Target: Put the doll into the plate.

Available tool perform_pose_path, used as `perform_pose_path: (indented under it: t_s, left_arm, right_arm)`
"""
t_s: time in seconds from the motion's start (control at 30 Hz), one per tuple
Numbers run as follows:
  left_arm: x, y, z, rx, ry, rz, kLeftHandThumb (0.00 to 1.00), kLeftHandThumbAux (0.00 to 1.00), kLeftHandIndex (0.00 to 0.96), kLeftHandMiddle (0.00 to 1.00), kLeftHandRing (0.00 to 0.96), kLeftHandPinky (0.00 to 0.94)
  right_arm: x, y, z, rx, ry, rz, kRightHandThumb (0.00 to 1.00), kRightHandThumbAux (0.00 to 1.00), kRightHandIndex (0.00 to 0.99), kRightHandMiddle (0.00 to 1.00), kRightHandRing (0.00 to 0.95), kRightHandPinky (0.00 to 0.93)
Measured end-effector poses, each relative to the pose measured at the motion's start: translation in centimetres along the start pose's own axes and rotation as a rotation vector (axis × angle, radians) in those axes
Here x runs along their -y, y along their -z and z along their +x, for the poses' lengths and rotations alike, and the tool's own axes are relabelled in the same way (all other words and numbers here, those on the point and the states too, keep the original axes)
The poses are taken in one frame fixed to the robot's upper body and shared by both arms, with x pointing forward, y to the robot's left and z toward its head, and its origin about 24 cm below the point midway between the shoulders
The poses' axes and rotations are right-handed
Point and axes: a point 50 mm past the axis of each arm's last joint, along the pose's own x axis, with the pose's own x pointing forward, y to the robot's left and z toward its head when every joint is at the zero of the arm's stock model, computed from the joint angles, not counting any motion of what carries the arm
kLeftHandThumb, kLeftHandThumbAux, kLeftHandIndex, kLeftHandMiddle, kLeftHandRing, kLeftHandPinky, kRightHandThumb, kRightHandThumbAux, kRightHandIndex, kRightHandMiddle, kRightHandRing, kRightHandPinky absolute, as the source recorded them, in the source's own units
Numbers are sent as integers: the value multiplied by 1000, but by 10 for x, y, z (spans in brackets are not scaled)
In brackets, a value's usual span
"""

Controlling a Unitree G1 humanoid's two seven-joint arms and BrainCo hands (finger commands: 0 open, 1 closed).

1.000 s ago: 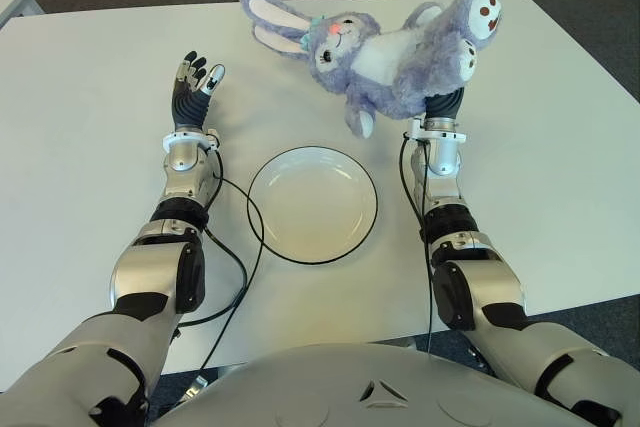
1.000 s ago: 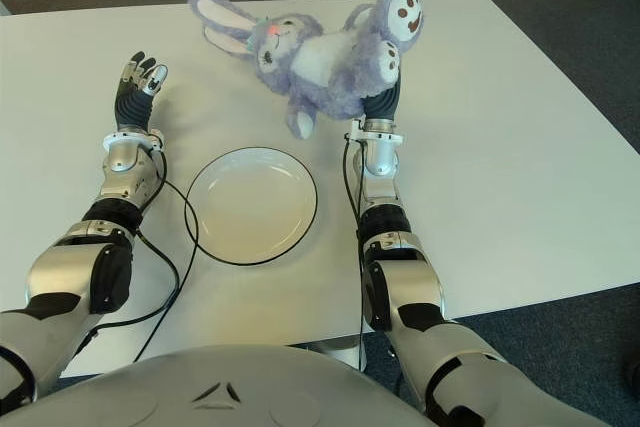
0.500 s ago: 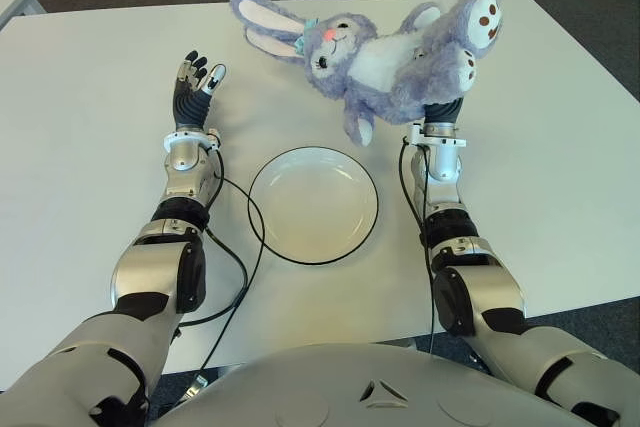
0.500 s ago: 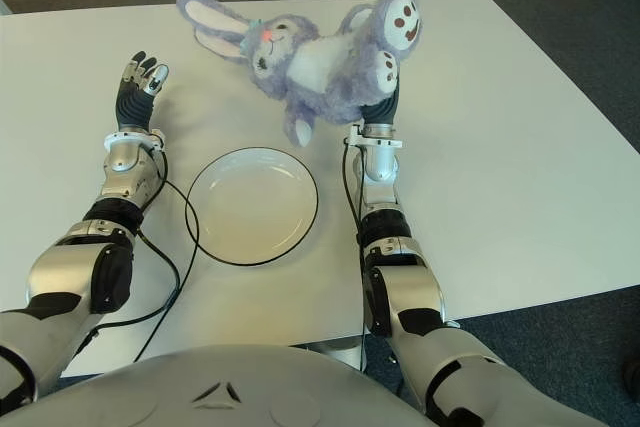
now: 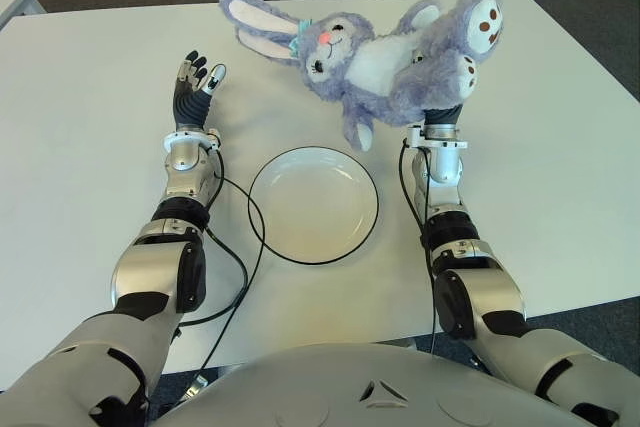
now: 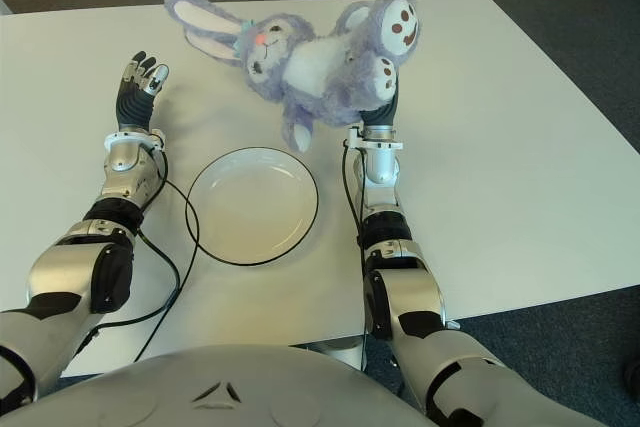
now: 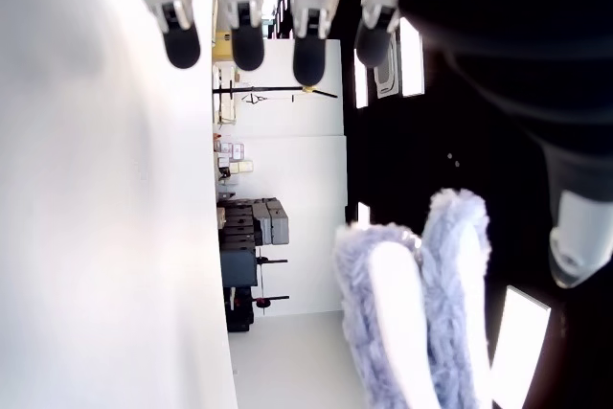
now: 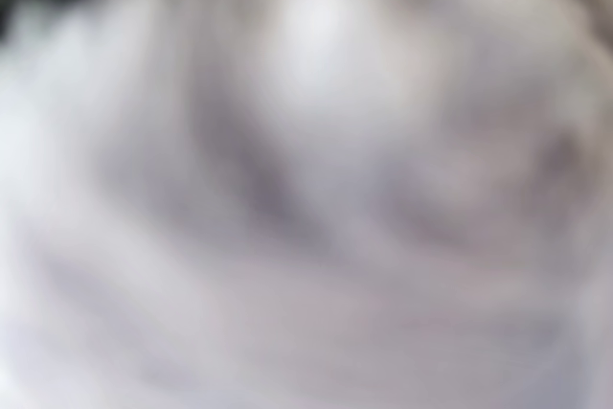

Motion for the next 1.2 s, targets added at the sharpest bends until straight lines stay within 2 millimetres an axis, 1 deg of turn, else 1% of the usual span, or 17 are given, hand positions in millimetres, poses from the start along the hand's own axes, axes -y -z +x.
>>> perform_pose_path:
  t_s: [0.43, 0.73, 1.2]
  left_arm:
    - [1, 0, 1, -6, 1, 0, 0, 509, 31, 102, 55, 0]
    - [2, 1, 1, -7, 6, 6, 0, 510, 24, 99, 56, 0]
    - [2, 1, 1, -10, 8, 6, 0, 510, 17, 96, 55, 0]
  right_arm:
    - [-3, -8, -2, 55, -31, -1, 718, 712, 439, 844, 855, 857]
    - [-6, -11, -4, 74, -49, -33, 717, 712, 439, 843, 852, 856]
    - [-6, -15, -5, 114, -78, -146, 714, 712, 439, 844, 859, 861]
